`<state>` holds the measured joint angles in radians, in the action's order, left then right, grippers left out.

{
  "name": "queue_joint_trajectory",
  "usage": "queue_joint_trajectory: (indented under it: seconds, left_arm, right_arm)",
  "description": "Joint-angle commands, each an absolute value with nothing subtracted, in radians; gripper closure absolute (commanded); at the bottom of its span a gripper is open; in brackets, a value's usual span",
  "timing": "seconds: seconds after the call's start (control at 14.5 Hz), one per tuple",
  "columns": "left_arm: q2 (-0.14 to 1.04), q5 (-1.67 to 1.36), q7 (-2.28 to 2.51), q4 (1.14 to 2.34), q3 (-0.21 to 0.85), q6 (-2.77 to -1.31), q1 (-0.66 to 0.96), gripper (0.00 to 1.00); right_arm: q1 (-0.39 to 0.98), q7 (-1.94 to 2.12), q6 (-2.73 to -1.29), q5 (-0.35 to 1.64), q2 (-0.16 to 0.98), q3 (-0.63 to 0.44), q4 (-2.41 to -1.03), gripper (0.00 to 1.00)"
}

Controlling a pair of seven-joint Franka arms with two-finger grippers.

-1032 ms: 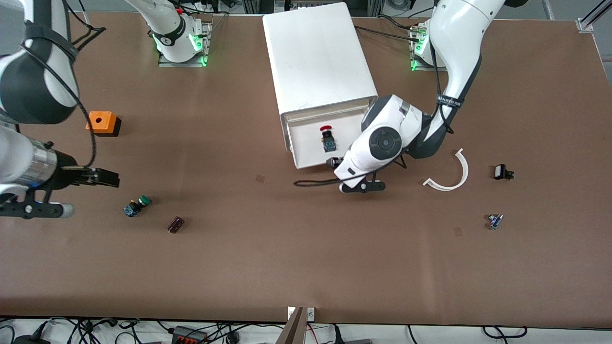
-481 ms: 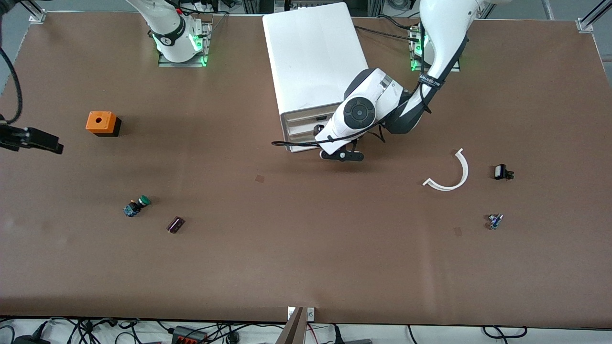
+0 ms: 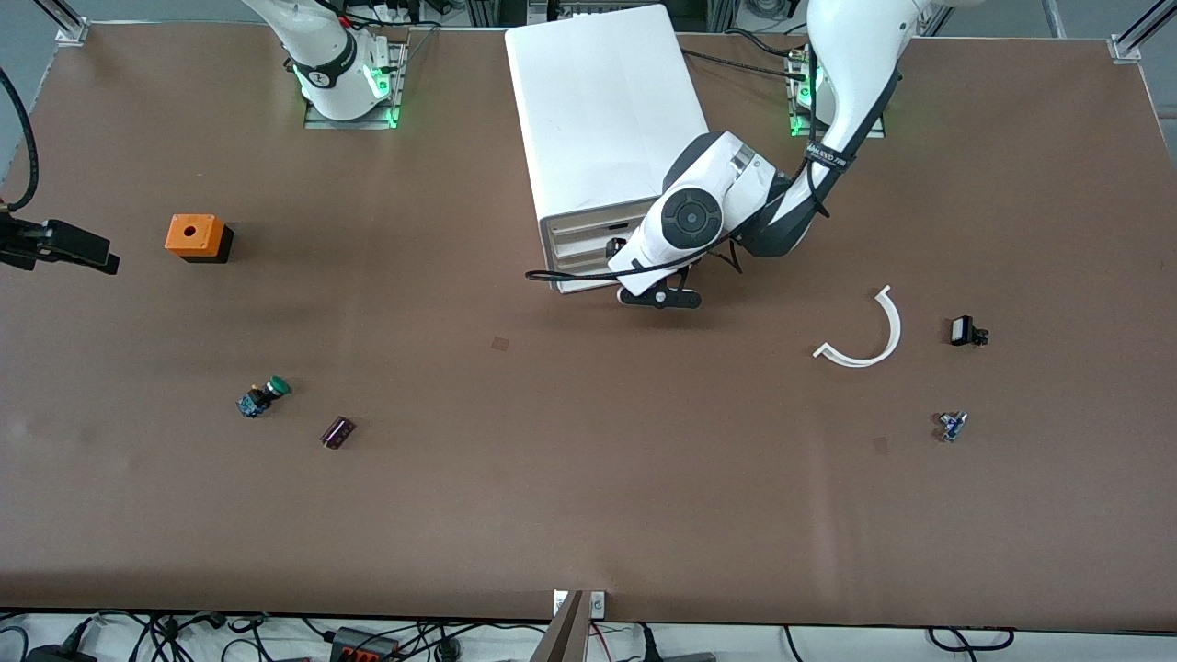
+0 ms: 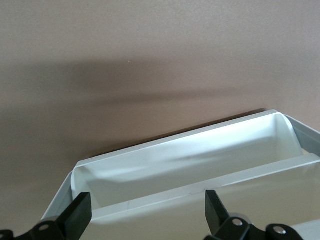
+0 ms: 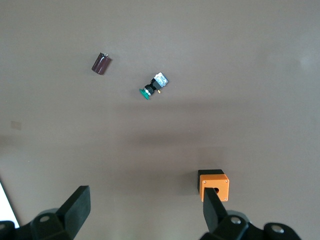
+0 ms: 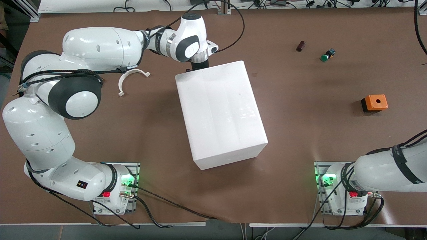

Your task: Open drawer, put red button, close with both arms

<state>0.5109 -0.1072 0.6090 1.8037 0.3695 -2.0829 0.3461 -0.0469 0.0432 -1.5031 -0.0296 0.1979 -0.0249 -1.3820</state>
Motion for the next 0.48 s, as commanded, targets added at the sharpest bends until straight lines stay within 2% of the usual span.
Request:
queue_joint_trajectory:
  seconds: [0.0, 0.21, 0.41]
  left_arm:
    - [0.443, -0.114, 0.591, 1.822, 0.364, -2.042, 0.278, 0.0]
    - [0.364, -0.047, 0.589, 1.818, 0.364, -1.997, 0.149, 0.0]
    - [0.331, 0.095, 0.577, 1.677, 0.365, -1.813, 0.077, 0.0]
  right_arm:
    - [-0.046, 0.046, -1.61, -0.04, 0.037, -0.02, -1.612, 0.0]
    - [-0.049, 0.043, -1.657, -0.04, -0.017, -0.02, -1.701, 0.0]
    - [-0.049, 0.044, -1.661, -0.04, -0.025, -0.02, -1.701, 0.0]
